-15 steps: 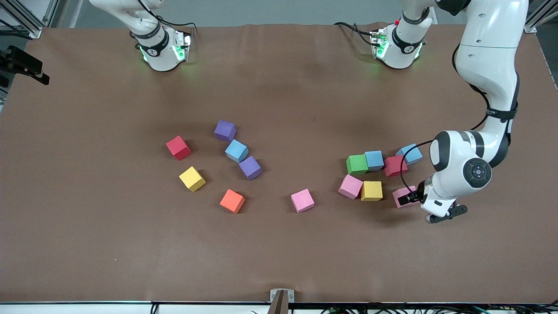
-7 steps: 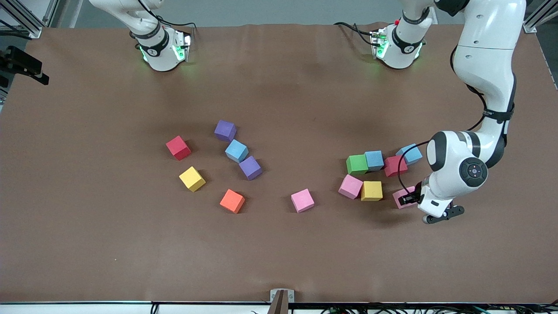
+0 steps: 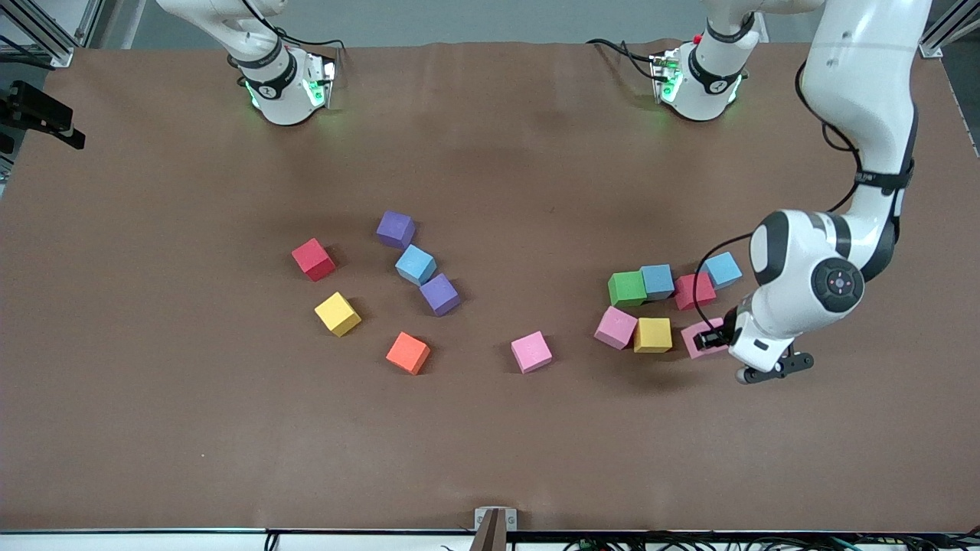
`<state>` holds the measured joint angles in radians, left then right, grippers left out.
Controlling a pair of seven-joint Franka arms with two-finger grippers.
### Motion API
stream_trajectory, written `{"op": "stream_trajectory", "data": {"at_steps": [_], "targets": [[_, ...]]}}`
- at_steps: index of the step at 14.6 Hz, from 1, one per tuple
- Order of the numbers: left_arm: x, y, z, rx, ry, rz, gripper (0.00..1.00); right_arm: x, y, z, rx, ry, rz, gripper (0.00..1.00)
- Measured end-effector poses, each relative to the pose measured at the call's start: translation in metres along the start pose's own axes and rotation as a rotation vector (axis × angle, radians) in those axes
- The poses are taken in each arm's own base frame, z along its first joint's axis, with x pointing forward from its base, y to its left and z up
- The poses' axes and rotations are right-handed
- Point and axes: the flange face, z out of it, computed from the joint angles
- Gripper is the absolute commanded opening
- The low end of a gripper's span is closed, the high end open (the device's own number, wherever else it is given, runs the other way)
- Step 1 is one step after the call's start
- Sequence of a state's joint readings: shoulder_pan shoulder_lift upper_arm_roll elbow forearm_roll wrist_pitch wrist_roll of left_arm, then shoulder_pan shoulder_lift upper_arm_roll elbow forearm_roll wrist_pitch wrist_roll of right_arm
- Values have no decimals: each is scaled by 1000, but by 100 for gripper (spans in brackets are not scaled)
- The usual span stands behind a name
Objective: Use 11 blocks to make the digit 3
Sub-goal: 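Carry the pink cube with the left gripper toward the table middle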
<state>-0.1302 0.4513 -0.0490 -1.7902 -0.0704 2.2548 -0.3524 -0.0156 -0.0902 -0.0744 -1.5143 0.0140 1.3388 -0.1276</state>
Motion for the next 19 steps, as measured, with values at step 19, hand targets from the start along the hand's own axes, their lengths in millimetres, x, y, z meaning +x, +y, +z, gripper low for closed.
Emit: {"op": "stream_trajectory", "data": {"at_steps": [19], "targets": [[-401, 310, 86, 41, -62, 150, 34, 112, 49, 133, -12, -57, 173, 100]]}}
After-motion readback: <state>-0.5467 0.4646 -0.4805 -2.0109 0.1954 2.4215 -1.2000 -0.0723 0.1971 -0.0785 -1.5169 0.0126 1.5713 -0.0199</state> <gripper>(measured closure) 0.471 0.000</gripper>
